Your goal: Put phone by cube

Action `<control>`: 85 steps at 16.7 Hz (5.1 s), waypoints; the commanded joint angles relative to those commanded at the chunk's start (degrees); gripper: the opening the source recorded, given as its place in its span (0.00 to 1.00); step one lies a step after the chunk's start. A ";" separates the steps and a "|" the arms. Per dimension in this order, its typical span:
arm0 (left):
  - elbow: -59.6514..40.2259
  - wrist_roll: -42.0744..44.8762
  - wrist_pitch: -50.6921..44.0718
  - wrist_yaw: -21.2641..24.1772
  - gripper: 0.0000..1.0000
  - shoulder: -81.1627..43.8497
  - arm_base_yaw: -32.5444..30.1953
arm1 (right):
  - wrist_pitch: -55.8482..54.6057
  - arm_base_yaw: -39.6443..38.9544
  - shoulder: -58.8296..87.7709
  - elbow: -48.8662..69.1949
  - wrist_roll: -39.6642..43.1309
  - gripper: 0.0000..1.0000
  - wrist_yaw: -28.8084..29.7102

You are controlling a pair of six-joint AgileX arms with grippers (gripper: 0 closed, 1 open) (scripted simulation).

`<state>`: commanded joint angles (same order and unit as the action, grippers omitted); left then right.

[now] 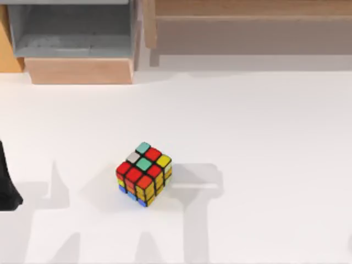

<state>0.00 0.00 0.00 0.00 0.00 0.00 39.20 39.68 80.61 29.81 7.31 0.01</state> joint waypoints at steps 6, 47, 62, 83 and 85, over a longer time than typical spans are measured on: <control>0.00 0.00 0.00 0.00 1.00 0.00 0.00 | 0.00 0.00 0.00 0.00 0.00 0.62 0.00; 0.00 0.00 0.00 0.00 1.00 0.00 0.00 | 14.09 -16.76 -0.41 26.64 -15.13 0.00 -2.20; 0.00 0.00 0.00 0.00 1.00 0.00 0.00 | 25.14 -54.26 21.06 56.08 -39.66 0.00 -3.21; 0.00 0.00 0.00 0.00 1.00 0.00 0.00 | 26.95 -77.08 37.42 65.01 -45.81 0.00 0.61; 0.00 0.00 0.00 0.00 1.00 0.00 0.00 | 26.93 -76.81 37.21 64.88 -45.91 0.00 0.53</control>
<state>0.00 0.00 0.00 0.00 0.00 0.00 66.13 -37.12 117.81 94.69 -38.60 0.54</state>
